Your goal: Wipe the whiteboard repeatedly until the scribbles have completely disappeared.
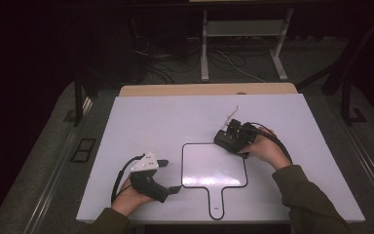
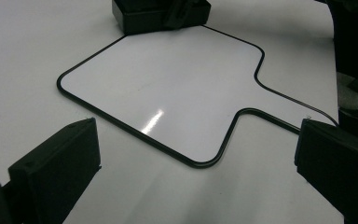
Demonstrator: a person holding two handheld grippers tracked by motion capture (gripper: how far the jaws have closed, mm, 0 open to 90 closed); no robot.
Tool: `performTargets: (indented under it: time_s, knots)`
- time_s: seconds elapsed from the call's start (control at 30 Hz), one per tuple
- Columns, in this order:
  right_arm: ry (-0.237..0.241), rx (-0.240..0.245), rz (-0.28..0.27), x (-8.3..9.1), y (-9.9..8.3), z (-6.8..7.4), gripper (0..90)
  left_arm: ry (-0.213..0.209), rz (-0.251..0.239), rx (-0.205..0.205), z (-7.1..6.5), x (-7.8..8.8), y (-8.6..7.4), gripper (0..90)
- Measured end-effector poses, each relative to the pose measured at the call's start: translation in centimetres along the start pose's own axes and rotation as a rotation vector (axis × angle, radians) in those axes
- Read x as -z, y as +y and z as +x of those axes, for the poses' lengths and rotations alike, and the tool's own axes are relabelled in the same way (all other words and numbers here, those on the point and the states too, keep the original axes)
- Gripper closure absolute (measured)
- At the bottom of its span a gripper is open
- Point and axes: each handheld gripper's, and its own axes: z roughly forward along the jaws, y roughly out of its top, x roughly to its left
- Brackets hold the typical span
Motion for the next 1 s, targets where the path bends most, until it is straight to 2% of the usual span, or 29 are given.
performTargets:
  time_s: [0.23, 0.33, 0.4, 0.47, 0.57, 0.67, 0.8, 1.0]
  knots:
    - [0.065, 0.099, -0.009, -0.2, 1.4, 2.8, 38.9, 0.001, -0.001, 0.002, 0.0, 0.0, 0.0, 0.0]
    - [0.088, 0.121, -0.012, -0.2, 1.7, 3.9, 38.9, 0.001, -0.005, 0.004, 0.0, 0.0, 0.0, 0.0]
    - [0.070, 0.123, -0.010, -0.2, 1.8, 3.9, 38.9, 0.002, -0.004, 0.005, 0.0, 0.1, 0.0, 0.0]
    - [0.022, 0.099, -0.004, -0.2, 1.6, 2.9, 38.9, 0.003, -0.003, 0.002, 0.0, 0.1, 0.0, 0.0]
    - [0.005, 0.035, 0.001, -0.3, 1.1, 1.1, 38.8, 0.002, -0.002, 0.002, 0.0, 0.1, 0.0, 0.0]
    - [0.012, 0.016, -0.001, -0.3, 0.9, 0.4, 38.9, -0.001, 0.001, 0.000, 0.1, 0.0, 0.0, 0.0]
    - [0.036, 0.054, -0.006, -0.4, 1.5, 1.5, 38.9, 0.000, 0.002, 0.001, 0.0, -0.1, 0.0, 0.0]
    - [0.095, 0.127, -0.014, -0.7, 3.3, 4.2, 38.8, 0.000, -0.004, 0.007, 0.0, 0.0, 0.0, 0.0]
